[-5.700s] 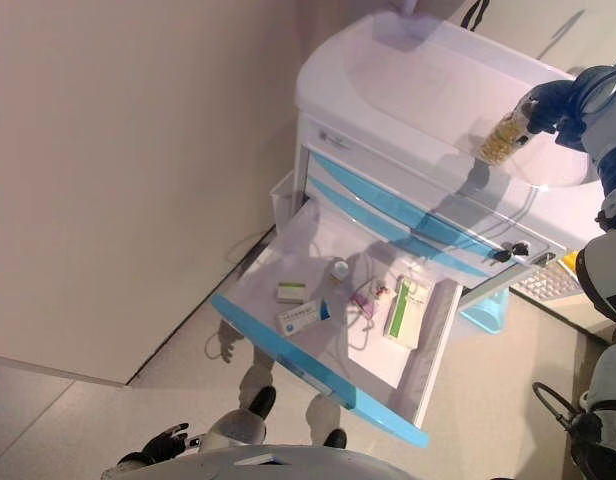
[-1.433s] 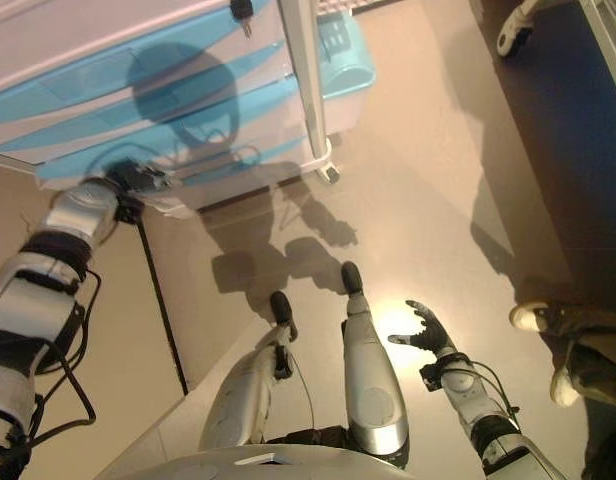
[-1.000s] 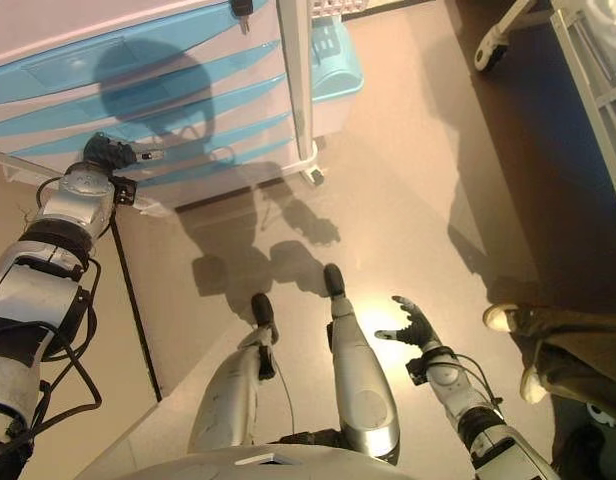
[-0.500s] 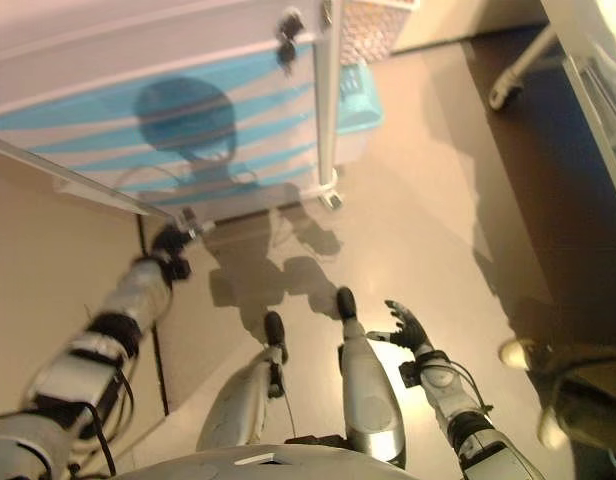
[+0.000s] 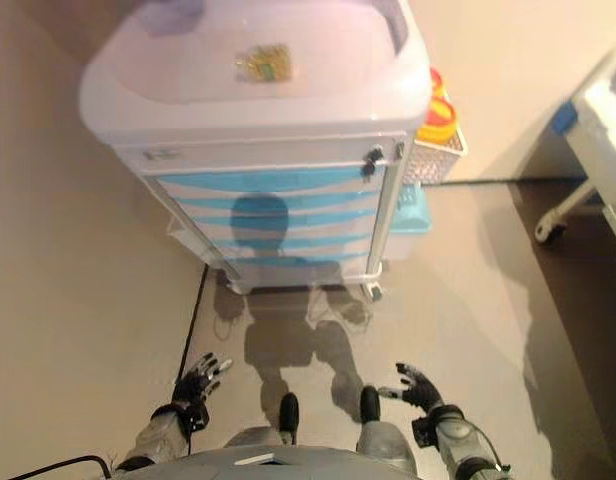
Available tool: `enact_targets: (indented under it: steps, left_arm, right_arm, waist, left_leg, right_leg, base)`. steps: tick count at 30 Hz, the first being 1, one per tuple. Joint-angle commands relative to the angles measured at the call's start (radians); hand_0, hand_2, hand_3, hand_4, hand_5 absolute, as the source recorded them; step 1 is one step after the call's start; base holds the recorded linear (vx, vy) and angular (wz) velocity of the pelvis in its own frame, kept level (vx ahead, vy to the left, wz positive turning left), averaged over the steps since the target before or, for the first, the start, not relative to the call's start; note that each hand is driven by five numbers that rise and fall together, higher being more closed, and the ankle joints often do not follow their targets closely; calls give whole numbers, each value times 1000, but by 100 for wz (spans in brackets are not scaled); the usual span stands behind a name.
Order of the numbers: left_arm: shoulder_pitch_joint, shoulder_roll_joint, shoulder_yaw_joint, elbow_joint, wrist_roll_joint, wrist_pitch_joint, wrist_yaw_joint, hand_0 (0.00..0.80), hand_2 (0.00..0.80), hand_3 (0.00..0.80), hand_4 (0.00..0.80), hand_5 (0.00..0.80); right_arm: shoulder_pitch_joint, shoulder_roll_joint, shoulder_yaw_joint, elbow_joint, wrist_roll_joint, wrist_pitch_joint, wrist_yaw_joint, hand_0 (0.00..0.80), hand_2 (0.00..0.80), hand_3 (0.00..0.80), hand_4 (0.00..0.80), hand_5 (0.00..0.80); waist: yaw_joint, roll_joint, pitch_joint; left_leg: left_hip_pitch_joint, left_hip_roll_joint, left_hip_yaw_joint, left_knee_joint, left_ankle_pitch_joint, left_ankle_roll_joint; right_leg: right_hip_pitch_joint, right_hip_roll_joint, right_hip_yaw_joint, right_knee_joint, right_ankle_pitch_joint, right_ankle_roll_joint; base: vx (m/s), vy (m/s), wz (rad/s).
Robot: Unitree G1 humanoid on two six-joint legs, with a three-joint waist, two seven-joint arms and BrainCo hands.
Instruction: Open the drawer and pick up the medicine
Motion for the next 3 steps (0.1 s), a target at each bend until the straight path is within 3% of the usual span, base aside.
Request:
enact_targets:
  steps: [1,3]
  left_arm:
    - [-44,-25,-32,51,78,-61,-39,0,0,0,0,0]
    - [-36,-37,-34,66,99,-36,-45,0,0,0,0,0]
  right_arm:
    - [-19,16,-12,6,-43,-5,12,0,0,0,0,0]
    - [-24,29,-14,24,-57,3,11,0,0,0,0,0]
  waist:
    - [10,-30,-12]
    - [14,-34,-26]
  left_leg:
    - [-13,-65,10,95,-90,34]
    - [8,-66,10,86,-96,36]
  right_leg:
    - [21,-6,-27,121,-69,1]
    - [40,-5,-30,105,-65,5]
  base:
    - [8,-24,13]
    - [5,-12,4]
